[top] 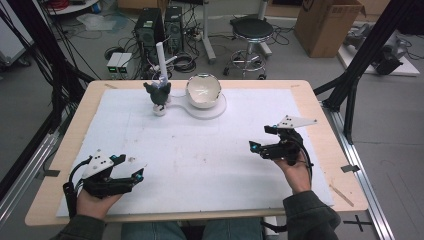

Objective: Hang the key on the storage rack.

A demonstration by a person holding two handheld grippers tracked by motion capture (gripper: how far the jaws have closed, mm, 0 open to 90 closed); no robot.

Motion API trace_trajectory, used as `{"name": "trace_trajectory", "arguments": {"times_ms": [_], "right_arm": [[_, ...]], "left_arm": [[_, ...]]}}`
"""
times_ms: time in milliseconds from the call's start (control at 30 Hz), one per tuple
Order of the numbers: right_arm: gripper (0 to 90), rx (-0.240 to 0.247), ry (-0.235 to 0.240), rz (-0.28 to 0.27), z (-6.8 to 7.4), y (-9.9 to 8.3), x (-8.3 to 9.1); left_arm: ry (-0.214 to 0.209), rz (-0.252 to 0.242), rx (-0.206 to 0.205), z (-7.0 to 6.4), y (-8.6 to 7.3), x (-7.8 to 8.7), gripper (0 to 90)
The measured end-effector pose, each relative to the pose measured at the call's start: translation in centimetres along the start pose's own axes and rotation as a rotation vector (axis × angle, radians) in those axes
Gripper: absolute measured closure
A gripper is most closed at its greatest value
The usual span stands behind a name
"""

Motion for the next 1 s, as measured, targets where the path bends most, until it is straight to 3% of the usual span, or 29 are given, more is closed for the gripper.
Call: {"name": "trace_trajectory", "arguments": {"times_ms": [1000], "right_arm": [[11.7,-0.009,-0.027,0.016,0.0,-3.5,1.6]], "left_arm": [[0.001,0.001,0.007,0.0,-0.1,0.0,20.8]]}}
Point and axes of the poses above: each handheld gripper's, and its own axes: x roughly backward along the jaws, y roughly out of its top, z roughly to its left, the point moved 1 cm from there along -x, roughly forward along the jaws, and after that the axes turned 11 degrees about -y, right-handed, at the moved point
